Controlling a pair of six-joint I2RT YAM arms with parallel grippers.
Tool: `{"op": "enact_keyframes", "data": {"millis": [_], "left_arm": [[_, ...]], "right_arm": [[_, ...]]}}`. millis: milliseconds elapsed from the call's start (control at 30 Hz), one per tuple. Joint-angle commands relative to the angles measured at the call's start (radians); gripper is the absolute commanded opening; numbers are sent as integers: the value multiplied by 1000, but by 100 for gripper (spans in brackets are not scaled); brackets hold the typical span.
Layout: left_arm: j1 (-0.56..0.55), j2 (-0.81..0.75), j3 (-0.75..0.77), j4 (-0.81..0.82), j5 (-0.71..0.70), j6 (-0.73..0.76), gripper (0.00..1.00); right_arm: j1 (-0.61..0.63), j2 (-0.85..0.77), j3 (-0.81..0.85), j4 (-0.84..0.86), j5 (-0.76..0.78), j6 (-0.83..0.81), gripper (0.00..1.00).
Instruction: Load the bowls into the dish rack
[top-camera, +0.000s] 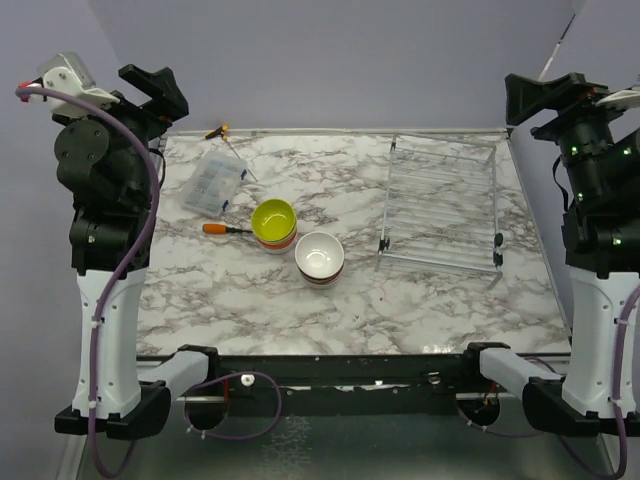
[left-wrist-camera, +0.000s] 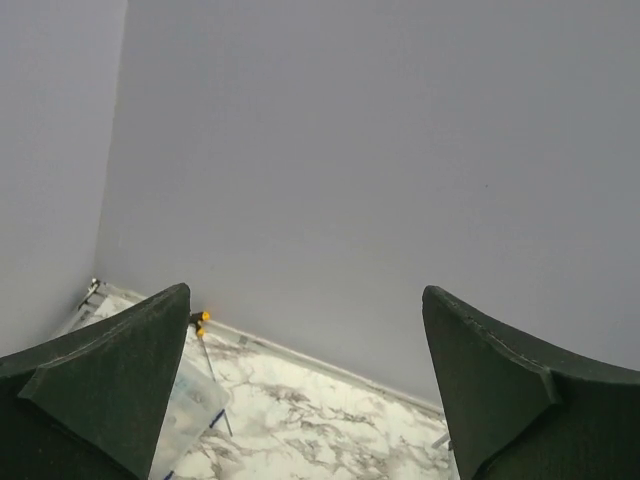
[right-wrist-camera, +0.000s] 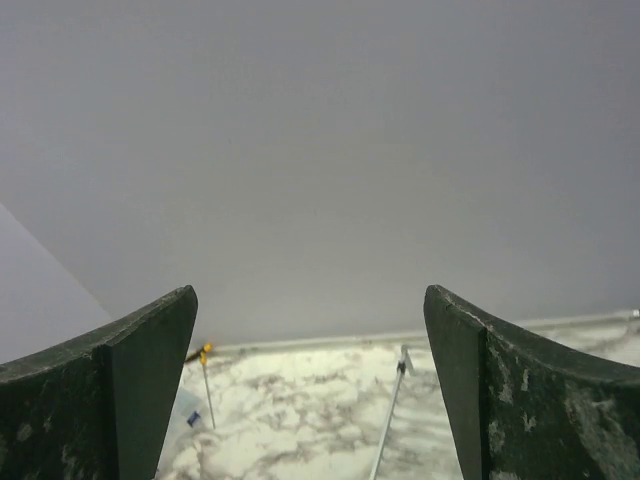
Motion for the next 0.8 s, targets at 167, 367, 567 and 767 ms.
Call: {"op": "enact_keyframes", "data": {"millis": [167,367,567,767], "left_arm": [[-3,126,-96,2,360,-96,99],[-3,211,-242,16,606,-189,99],[4,216,-545,-18,648,-408,99],[1,151,-752,-18,618,-429,93]], "right_arm": [[-6,-25,-230,-47,-181,97,100],[-5,-114,-483,70,-287,178,100],[-5,-31,-540,-70,-450,212,100],[-4,33,-644,-115,-562,270,100]]}}
